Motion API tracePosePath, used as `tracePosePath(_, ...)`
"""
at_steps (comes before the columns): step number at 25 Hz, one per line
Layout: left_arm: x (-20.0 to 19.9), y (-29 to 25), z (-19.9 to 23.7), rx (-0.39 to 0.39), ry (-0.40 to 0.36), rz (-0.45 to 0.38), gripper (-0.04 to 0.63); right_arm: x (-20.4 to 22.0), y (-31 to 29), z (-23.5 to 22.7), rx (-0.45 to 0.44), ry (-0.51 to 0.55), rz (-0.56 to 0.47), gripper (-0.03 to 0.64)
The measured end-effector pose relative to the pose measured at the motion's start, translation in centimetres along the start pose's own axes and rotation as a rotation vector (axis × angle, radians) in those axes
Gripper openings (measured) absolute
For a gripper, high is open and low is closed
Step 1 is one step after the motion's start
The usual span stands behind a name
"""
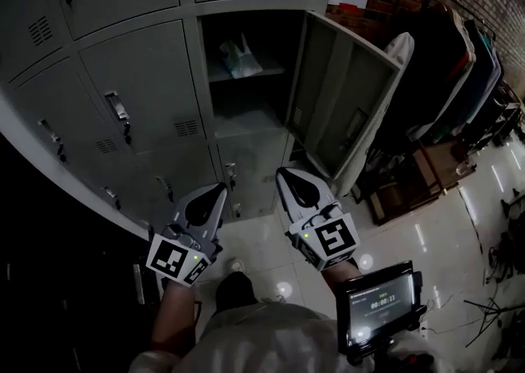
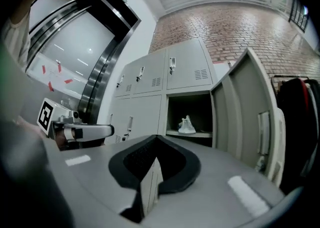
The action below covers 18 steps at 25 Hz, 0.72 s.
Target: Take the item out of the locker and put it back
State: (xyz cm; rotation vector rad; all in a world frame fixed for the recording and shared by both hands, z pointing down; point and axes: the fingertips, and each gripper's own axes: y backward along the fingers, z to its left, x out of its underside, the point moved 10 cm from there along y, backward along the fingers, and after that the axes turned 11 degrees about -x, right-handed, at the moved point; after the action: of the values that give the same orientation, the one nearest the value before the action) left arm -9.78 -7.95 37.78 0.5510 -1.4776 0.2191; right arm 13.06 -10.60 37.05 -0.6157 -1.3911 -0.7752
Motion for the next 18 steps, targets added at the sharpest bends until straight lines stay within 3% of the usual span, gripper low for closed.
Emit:
tracePosePath(6, -1.0, 5.4, -6.1, -0.036, 0.039, 0.014, 0.006, -0.8, 7.6, 4.2, -0.021, -0.020, -0.006, 0.000)
tracePosePath(8, -1.6, 6.7, -7.4, -0.033, 0.019, 0.018, 0.006, -1.0, 9.0, 5.1, -0.023, -0.018, -0.003, 0.000)
tracePosePath(18, -3.1, 9.4, -8.1, -0.027, -0.012, 0.026, 0.006, -2.1, 9.6, 7.9, -0.028, -0.026, -0.008, 0.000)
